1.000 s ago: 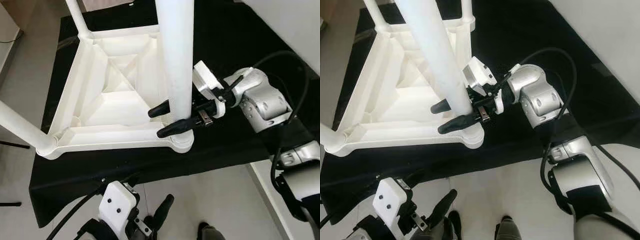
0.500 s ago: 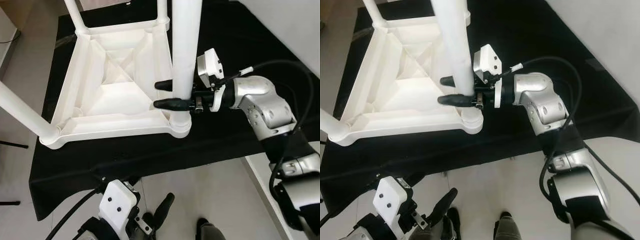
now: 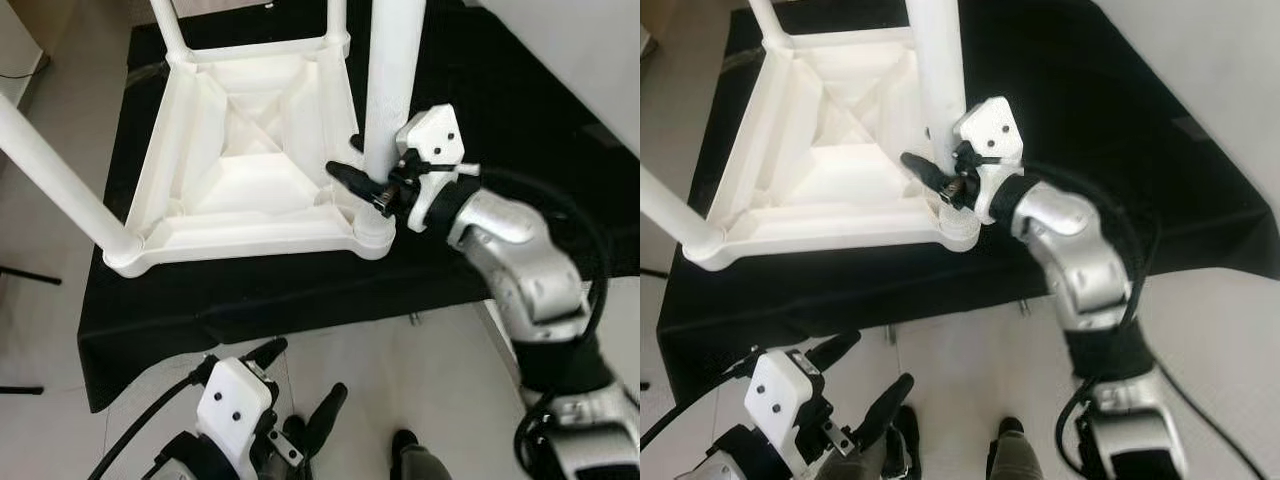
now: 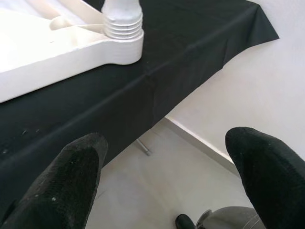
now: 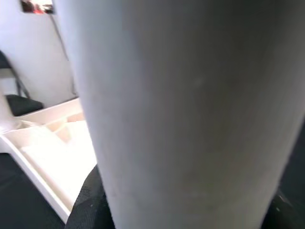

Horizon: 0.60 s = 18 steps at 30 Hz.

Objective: Building children table

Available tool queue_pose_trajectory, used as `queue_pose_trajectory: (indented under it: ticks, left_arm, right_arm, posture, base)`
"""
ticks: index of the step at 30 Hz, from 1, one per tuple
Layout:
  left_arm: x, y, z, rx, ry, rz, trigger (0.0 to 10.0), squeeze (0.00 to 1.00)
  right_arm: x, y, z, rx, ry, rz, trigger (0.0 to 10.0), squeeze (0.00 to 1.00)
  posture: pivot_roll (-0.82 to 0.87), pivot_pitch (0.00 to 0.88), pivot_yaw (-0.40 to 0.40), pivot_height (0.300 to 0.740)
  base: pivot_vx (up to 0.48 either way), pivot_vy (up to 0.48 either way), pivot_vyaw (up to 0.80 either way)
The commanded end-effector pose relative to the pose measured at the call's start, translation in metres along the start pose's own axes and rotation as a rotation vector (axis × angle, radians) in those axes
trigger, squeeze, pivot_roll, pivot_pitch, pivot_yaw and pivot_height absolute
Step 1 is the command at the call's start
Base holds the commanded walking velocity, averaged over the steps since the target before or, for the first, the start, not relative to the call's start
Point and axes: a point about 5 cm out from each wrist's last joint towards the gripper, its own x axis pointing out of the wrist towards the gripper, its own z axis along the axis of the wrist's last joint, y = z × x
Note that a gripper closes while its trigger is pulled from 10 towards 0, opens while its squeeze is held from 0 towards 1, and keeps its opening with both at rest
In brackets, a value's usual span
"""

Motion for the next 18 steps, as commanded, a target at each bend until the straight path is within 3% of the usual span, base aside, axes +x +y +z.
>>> queue_pose_trajectory:
  ticks: [1, 4, 12, 18]
  left_arm:
    - [-0.002, 0.002, -0.006, -0.003, 0.030, 0.009, 10.0, 0.00]
    - [-0.001, 0.002, -0.006, -0.004, 0.029, 0.009, 10.0, 0.00]
    - [0.001, 0.002, -0.007, -0.005, 0.026, 0.012, 10.0, 0.00]
    - [0.001, 0.001, -0.007, -0.006, 0.024, 0.015, 10.0, 0.00]
  right_arm:
    - [-0.007, 0.020, -0.052, 0.100, 0.274, -0.036, 10.0, 0.00]
    - [-0.004, 0.035, -0.051, 0.120, 0.272, -0.062, 10.0, 0.00]
    - [0.004, 0.030, -0.044, 0.137, 0.253, -0.133, 10.0, 0.00]
    - [0.007, 0.036, -0.037, 0.173, 0.200, -0.102, 10.0, 0.00]
  posture:
    - [0.00, 0.363, 0.079, 0.740]
    - [0.00, 0.361, 0.079, 0.740]
    - [-0.01, 0.359, 0.072, 0.740]
    - [-0.01, 0.357, 0.070, 0.740]
  base:
    - [0.000, 0.000, 0.00]
    - [0.000, 0.000, 0.00]
    - [0.000, 0.000, 0.00]
    - [0.000, 0.000, 0.00]
